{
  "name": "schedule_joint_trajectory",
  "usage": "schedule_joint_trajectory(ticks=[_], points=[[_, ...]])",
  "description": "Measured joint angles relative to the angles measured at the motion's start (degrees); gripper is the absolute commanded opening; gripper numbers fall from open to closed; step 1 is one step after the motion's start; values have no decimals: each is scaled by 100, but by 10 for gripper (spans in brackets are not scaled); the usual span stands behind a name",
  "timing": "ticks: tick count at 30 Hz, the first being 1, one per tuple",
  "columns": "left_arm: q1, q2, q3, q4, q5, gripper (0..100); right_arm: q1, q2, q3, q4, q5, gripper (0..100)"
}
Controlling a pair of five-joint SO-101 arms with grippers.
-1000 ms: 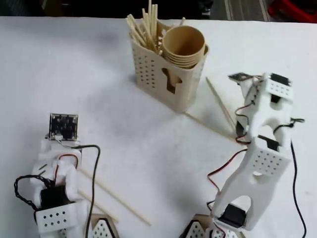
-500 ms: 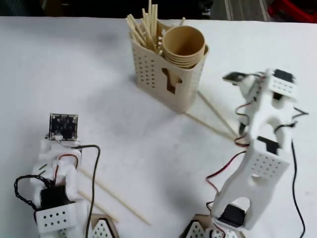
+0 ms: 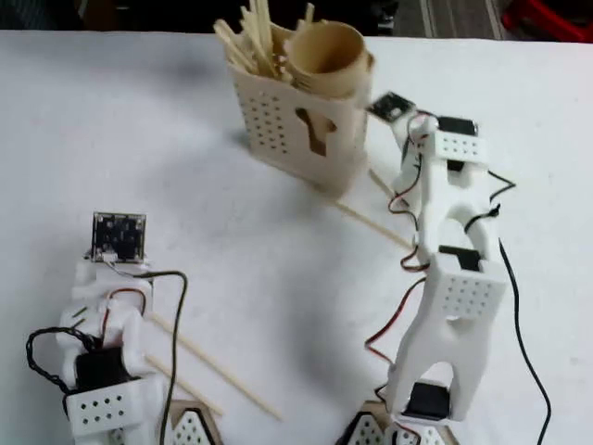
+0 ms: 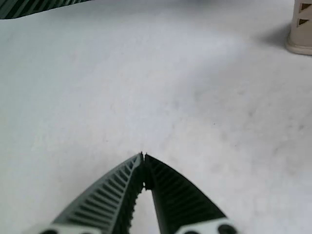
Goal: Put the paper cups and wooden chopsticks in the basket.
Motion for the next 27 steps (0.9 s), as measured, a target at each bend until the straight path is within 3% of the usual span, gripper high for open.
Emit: schedule_joint_trajectory(ticks=[9,22,27], points=[[0,0,0,0,0,23,141,202,-18,-35,9,101],[0,0,0,0,0,23,369,229,-79,923,18,101],[0,0,0,0,0,23,686,229,-79,1292,571,101]])
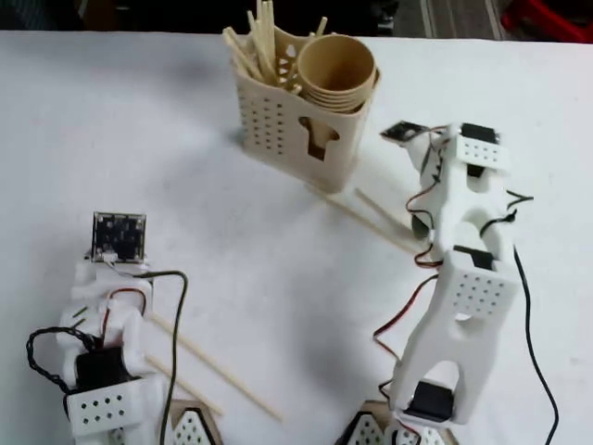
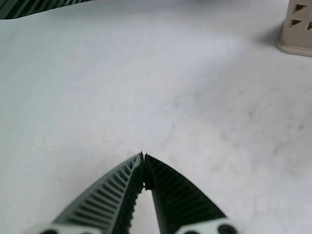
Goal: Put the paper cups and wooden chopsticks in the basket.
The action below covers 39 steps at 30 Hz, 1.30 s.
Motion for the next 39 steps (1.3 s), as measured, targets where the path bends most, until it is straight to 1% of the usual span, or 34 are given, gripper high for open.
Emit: schedule_joint_trajectory(ticks=[7,13,19,22,26,31,33,36,37,39], points=[[0,0,0,0,0,23,563,-53,26,659,809,101],[0,0,0,0,0,23,703,-422,105,782,1248,102],[0,0,0,0,0,23,695,-1266,1169,738,1925,102],[0,0,0,0,0,23,695,-1855,1899,316,2101,102],[0,0,0,0,0,23,475,-2593,3095,-607,2145,102],[0,0,0,0,0,23,-132,-3182,4273,-1618,2145,116],[0,0,0,0,0,23,-387,-3226,4404,-1864,2084,170],[0,0,0,0,0,23,-633,-3235,4404,-2084,1644,265],[0,0,0,0,0,23,-695,-3235,4404,-2119,1512,288],[0,0,0,0,0,23,-774,-3235,4325,-2145,1284,302]])
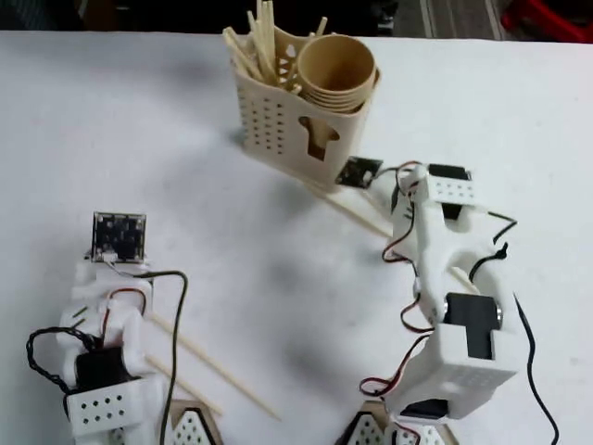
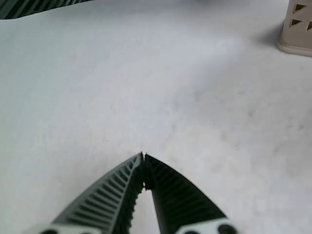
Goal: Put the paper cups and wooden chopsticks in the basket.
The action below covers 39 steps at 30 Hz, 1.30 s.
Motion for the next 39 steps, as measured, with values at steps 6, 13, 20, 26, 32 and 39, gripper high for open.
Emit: schedule_joint_trajectory(ticks=[6,13,20,26,32,39], points=[[0,0,0,0,0,23,-123,527,-501,-18,-158,302],[0,0,0,0,0,23,-114,1495,-1240,0,-158,170],[0,0,0,0,0,23,-88,1767,-1530,35,308,18],[0,0,0,0,0,23,-88,1758,-1495,299,1020,19],[0,0,0,0,0,23,-53,1301,-888,448,1503,19],[0,0,0,0,0,23,-62,-185,316,545,1653,19]])
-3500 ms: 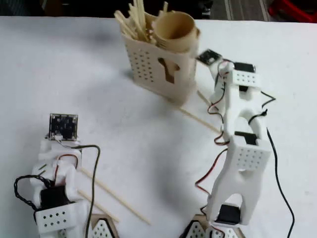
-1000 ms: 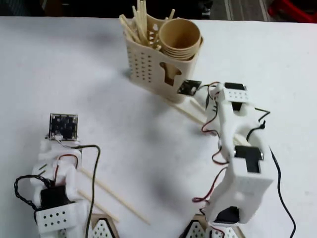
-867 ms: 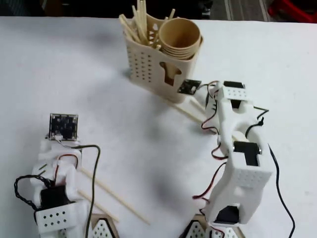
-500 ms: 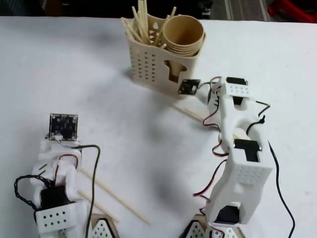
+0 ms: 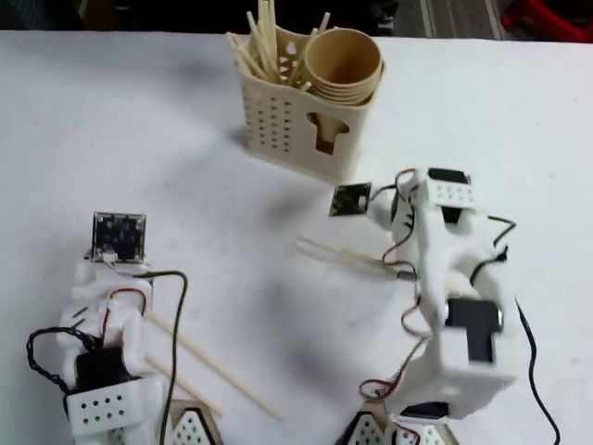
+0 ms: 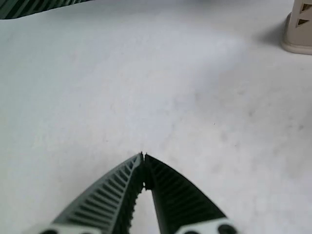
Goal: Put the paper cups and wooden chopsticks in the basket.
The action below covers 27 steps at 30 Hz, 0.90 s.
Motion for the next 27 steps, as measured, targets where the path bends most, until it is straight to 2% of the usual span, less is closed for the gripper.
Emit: schedule_joint_trajectory(ticks=[4,9,17,22,27], points=[[0,0,0,0,0,23,-211,-1029,484,9,-70,19],[0,0,0,0,0,23,-580,-2057,615,44,-747,19],[0,0,0,0,0,23,-1582,-3200,220,-26,-2567,19],[0,0,0,0,0,23,-2075,-3314,-387,-431,-3947,19],[0,0,0,0,0,23,-2321,-3314,-888,-993,-4958,19]])
